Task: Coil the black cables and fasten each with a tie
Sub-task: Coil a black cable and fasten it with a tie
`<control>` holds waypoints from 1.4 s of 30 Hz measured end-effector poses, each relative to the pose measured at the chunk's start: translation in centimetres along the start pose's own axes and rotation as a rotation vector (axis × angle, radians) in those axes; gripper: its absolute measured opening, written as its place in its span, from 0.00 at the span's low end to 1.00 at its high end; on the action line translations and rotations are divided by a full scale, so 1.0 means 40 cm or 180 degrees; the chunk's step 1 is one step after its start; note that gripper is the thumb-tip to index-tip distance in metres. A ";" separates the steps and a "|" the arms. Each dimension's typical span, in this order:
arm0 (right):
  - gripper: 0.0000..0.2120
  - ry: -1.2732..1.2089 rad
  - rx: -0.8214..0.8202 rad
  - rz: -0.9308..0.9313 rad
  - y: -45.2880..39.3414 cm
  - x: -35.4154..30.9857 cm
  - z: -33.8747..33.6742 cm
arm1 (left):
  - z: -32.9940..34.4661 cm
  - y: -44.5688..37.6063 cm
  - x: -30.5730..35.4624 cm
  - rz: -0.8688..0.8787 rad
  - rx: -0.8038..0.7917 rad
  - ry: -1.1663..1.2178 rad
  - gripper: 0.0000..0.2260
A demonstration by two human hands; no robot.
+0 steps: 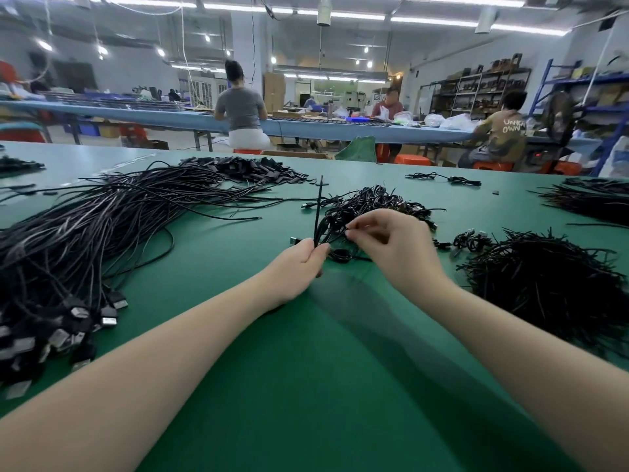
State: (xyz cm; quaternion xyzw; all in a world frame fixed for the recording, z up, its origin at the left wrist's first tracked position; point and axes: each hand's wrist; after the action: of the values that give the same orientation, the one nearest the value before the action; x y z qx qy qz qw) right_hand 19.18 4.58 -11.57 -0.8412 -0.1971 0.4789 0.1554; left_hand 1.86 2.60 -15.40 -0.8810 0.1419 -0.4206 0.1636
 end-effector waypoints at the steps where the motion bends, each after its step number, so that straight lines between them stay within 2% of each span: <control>1: 0.05 -0.0115 0.0007 -0.0048 0.005 -0.006 0.023 | 0.000 -0.003 0.000 -0.0017 0.0020 -0.0052 0.15; 5: 0.05 -0.0329 0.0058 -0.0187 0.021 0.004 0.081 | 0.006 -0.008 -0.003 -0.0002 -0.0170 -0.0365 0.15; 12: 0.05 0.0001 0.0134 -0.0598 0.045 -0.001 0.072 | 0.027 -0.001 -0.016 0.0565 -0.0253 -0.1362 0.15; 14: 0.04 0.0622 0.0264 -0.1070 0.050 -0.013 0.053 | 0.033 0.004 -0.012 0.0655 -0.0090 -0.1874 0.14; 16: 0.09 0.2036 0.0475 -0.1797 0.042 -0.036 0.027 | 0.038 0.013 0.004 0.0761 0.0089 -0.2691 0.12; 18: 0.12 0.3123 0.0330 -0.1852 0.029 -0.074 0.002 | 0.043 0.022 0.025 0.0978 0.0103 -0.3255 0.11; 19: 0.11 0.3228 0.0237 -0.1689 0.017 -0.091 -0.013 | 0.043 0.026 0.037 0.1063 0.0120 -0.3387 0.10; 21: 0.08 0.2811 -0.0195 -0.1167 -0.018 -0.110 -0.053 | 0.037 0.028 0.060 0.1378 0.0301 -0.3454 0.08; 23: 0.09 0.2146 -0.1216 -0.0282 -0.065 -0.116 -0.100 | 0.035 0.031 0.075 0.2084 0.0529 -0.3288 0.08; 25: 0.09 0.1573 -0.2236 0.0514 -0.095 -0.109 -0.140 | 0.043 0.039 0.086 0.2812 0.0507 -0.3220 0.08; 27: 0.09 0.0722 -0.2964 0.1218 -0.094 -0.077 -0.157 | 0.044 0.048 0.096 0.2965 0.0529 -0.2960 0.09; 28: 0.08 0.0217 -0.3109 0.1456 -0.083 -0.058 -0.154 | 0.042 0.051 0.100 0.2829 0.0593 -0.2746 0.12; 30: 0.05 -0.0924 -0.2919 0.1796 -0.047 -0.018 -0.123 | 0.043 0.057 0.099 0.2320 0.0700 -0.2098 0.14; 32: 0.05 -0.1976 -0.2364 0.2037 -0.007 0.003 -0.072 | 0.045 0.057 0.094 0.1635 0.0687 -0.1054 0.13; 34: 0.07 -0.2581 -0.1809 0.2155 0.023 0.012 -0.012 | 0.051 0.052 0.087 0.1095 0.0786 -0.0207 0.11; 38: 0.07 -0.2811 -0.1049 0.2005 0.051 0.016 0.072 | 0.053 0.037 0.073 0.0378 0.0827 0.0503 0.14; 42: 0.06 -0.2752 -0.0680 0.1829 0.053 0.035 0.079 | 0.053 0.020 0.064 0.0118 0.0539 0.0765 0.13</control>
State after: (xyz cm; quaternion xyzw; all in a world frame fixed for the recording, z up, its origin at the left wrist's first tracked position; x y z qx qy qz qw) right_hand 17.48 3.64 -15.15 -0.5982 -0.0525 0.7826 -0.1641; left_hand 5.00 1.24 -15.22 -0.8046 0.1408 -0.5305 0.2268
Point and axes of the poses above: each hand's wrist, its own y-axis away from the middle knuckle, its own z-axis out of the palm, x = y × z, and after that the axes turned 13 degrees about z, right-handed
